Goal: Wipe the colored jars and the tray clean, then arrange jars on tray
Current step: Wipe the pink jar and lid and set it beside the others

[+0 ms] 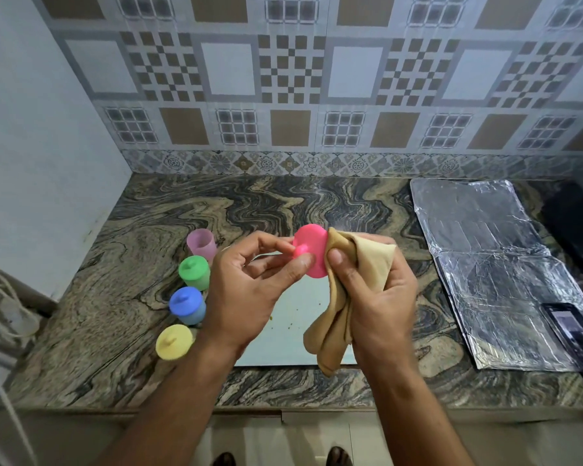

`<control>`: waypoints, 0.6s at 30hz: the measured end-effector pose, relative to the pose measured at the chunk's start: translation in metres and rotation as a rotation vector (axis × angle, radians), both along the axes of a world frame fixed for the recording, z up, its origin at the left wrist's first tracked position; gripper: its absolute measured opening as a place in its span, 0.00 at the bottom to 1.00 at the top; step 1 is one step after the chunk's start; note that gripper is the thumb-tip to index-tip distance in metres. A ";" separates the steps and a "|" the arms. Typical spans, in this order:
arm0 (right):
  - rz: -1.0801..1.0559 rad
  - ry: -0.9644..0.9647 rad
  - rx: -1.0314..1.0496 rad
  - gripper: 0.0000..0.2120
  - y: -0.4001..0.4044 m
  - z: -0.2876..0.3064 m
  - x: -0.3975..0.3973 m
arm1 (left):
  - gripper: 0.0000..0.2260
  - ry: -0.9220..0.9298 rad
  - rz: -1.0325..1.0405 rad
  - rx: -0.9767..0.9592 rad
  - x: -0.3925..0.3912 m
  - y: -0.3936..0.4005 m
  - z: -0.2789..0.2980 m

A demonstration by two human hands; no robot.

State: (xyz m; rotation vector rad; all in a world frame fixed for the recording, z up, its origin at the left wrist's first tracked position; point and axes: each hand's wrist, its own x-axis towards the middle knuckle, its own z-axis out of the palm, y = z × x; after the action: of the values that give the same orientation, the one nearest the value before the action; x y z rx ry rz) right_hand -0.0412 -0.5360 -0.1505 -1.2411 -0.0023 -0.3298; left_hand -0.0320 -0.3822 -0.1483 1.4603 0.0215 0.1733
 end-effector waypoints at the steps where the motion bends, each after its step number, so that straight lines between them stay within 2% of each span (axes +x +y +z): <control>1: 0.002 0.010 -0.028 0.11 0.001 -0.001 -0.001 | 0.15 -0.013 0.021 -0.008 0.000 0.001 -0.003; 5: -0.053 0.035 -0.090 0.10 0.002 -0.002 -0.001 | 0.11 -0.040 0.114 0.055 0.008 0.016 -0.007; 7: -0.079 0.037 -0.116 0.09 0.000 -0.003 0.000 | 0.07 -0.050 0.185 0.150 0.023 0.039 -0.011; 9: -0.095 0.044 -0.144 0.09 -0.004 -0.005 0.001 | 0.08 -0.041 0.251 0.274 0.045 0.072 -0.019; 15: -0.090 0.051 -0.192 0.11 -0.004 -0.010 0.000 | 0.06 0.158 0.408 0.659 0.118 0.162 -0.064; 18: -0.074 0.055 -0.217 0.10 -0.001 -0.013 0.000 | 0.06 0.246 0.398 0.750 0.149 0.188 -0.089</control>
State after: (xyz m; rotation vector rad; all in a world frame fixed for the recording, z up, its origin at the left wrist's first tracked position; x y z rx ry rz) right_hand -0.0417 -0.5366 -0.1639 -1.4671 0.0565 -0.3667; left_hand 0.1171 -0.1942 -0.2371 2.2105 0.4946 0.3487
